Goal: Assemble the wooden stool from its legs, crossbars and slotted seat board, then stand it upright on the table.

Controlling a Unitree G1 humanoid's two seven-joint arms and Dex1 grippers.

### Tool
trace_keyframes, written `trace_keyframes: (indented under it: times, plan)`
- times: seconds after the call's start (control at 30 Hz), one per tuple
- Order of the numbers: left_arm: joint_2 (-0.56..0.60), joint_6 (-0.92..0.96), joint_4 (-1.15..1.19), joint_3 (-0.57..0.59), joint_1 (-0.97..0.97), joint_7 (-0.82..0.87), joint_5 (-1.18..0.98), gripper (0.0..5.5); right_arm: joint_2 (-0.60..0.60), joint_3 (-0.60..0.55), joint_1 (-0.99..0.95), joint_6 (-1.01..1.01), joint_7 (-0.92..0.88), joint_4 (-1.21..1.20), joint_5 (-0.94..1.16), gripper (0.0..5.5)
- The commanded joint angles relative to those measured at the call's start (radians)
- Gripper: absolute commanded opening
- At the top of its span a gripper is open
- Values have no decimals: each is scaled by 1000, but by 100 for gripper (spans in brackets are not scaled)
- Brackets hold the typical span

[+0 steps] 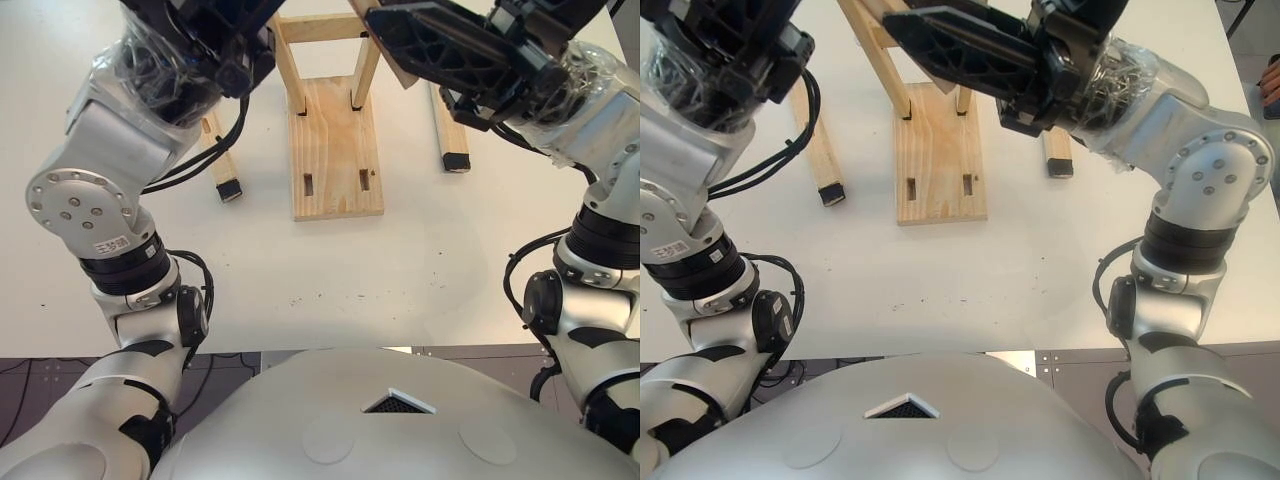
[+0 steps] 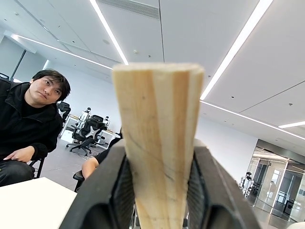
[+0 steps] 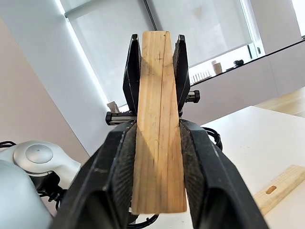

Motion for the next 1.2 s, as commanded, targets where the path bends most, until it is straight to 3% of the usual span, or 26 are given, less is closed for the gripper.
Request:
trace_keyframes:
  times: [0.03, 0.1, 0.13, 0.37, 0.6, 0.77, 1.2]
  plan:
    - [21, -26, 0, 4, -22, 3, 19, 126, -12, 9, 18, -13, -5, -25, -31, 129]
    - [23, -26, 0, 1, -23, 6, 27, 126, -13, 17, 18, -24, -5, -35, -51, 129]
    - [24, -28, 5, 2, -26, 12, 28, 163, -14, 23, 19, -32, -5, -41, -65, 129]
    - [33, -48, 38, 11, -50, 65, 62, 262, 11, 57, 6, -143, -38, -58, -229, 129]
    - [4, -67, 136, 3, -53, 267, 195, 269, 8, 265, -15, -612, -122, -49, -855, 128]
    - [-36, -70, 151, 8, -57, 299, 198, 269, -5, 394, 13, -864, -136, 10, -1167, 128]
    - [-78, -76, 158, 57, -51, 309, 140, 63, 65, 342, 24, -974, -162, 114, -1222, 128]
